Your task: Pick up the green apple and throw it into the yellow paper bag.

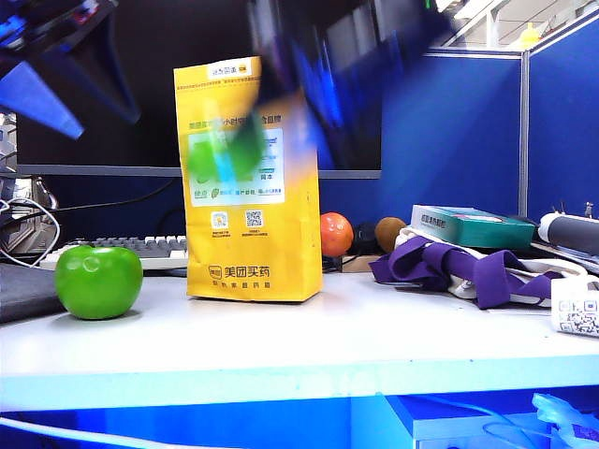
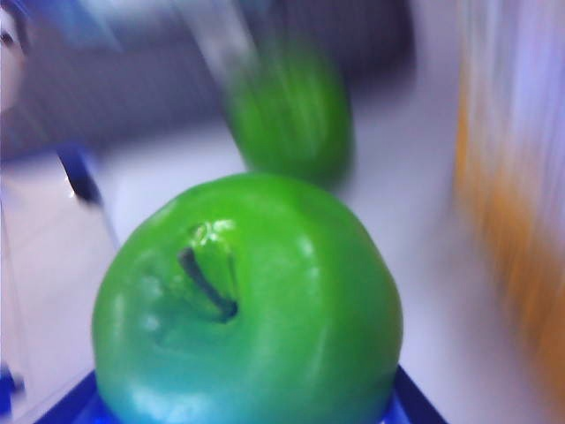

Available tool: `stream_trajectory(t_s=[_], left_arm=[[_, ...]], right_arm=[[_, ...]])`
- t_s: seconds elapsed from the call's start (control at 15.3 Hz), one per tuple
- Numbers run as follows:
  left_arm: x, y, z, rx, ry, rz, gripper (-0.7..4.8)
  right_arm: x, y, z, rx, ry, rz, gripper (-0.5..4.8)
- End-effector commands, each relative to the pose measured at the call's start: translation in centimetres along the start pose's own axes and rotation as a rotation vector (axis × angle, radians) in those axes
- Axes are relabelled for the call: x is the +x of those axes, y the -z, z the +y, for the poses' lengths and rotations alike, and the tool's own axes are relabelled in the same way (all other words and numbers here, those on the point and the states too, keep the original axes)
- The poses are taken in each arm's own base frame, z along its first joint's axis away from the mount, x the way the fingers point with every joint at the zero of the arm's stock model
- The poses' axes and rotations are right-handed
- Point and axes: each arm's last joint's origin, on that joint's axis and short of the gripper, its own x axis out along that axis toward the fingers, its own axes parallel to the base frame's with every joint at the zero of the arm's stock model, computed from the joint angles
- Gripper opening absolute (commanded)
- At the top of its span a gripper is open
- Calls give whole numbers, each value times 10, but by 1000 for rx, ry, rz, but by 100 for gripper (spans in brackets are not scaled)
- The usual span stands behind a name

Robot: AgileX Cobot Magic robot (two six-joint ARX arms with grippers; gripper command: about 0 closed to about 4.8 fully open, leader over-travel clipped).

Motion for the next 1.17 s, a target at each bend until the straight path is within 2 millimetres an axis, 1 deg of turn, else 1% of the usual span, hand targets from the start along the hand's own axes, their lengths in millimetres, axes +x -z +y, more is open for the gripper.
stream_trajectory(t_s=[0.07,0.13,0.2,0.26,0.33,0.39,0.52,0.78,0.85,0.98,1.04,1.11,1.17], left_arm=[[-4,-11,2,29,-41,-100,479],[-7,-20,2,58,-55,-193,479],[-11,-27,2,86,-63,-267,479],[-15,-36,2,116,-52,-363,479],[-16,-40,1,128,-38,-403,479],[-17,-42,1,137,-29,-429,479],[-17,-41,1,138,-14,-424,479],[-17,-40,0,124,-1,-416,479],[-16,-40,0,119,10,-413,479],[-17,-40,0,120,9,-415,479],[-17,-40,0,121,7,-417,479],[-17,-41,0,122,7,-422,479],[-17,-41,0,105,12,-425,479]], right_arm=[[-37,-63,22,-105,-11,-136,8],[-51,-86,29,-153,-2,-196,8],[-57,-96,31,-188,18,-229,7],[-63,-108,31,-254,112,-269,0],[-65,-114,30,-306,195,-285,0],[-64,-118,26,-367,270,-299,0],[-62,-122,13,-463,375,-330,0],[-53,-122,-13,-498,457,-393,0],[-51,-123,-17,-496,466,-395,0],[-53,-122,-18,-488,460,-381,3],[-53,-122,-18,-490,458,-383,54],[-53,-123,-18,-495,460,-390,230],[-54,-125,-17,-511,444,-412,479]])
